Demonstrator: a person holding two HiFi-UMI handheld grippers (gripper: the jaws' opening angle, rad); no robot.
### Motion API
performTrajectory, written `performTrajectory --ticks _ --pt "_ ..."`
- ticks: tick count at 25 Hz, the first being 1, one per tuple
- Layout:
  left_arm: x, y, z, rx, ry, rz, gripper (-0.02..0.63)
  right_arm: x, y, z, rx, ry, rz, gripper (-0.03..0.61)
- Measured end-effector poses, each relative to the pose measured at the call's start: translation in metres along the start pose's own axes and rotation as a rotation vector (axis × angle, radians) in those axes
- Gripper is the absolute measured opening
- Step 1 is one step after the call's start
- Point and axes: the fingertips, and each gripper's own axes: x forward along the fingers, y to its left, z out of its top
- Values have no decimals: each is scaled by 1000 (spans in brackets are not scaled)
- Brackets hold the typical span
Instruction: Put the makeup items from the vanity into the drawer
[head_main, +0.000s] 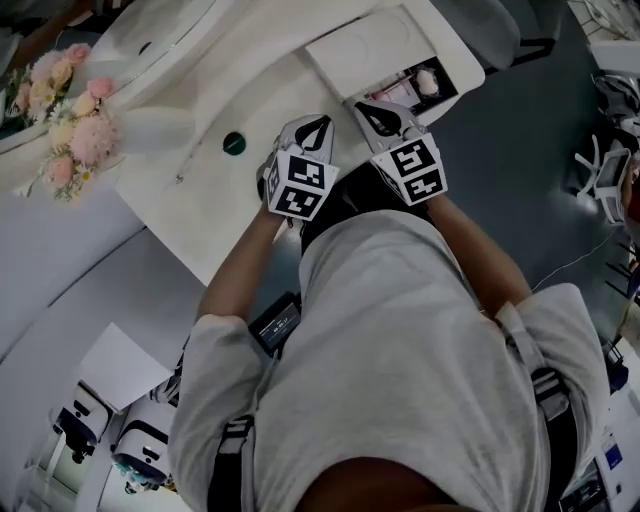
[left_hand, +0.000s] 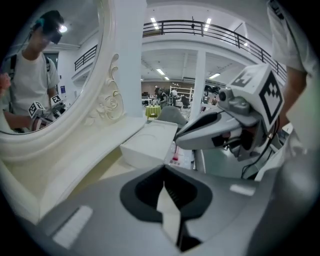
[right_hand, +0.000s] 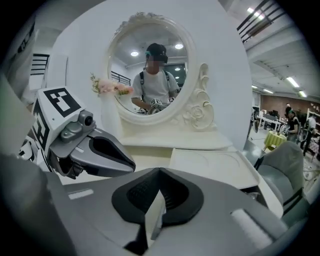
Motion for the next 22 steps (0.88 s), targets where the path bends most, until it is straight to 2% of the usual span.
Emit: performTrajectory --ticks 3,8,13,20,22 --pt "-18 15 -21 -4 27 33 3 10 28 8 -22 -5 48 -2" --pt "-51 44 -68 20 135 80 3 33 80 18 -91 1 129 -2" --pt "-75 66 -96 51 184 125 3 57 125 21 -126 17 213 -2" --pt "-80 96 -145 72 327 105 3 66 141 10 -142 65 209 -1" --pt "-79 108 -160 115 383 109 3 64 139 8 -130 76 190 -2"
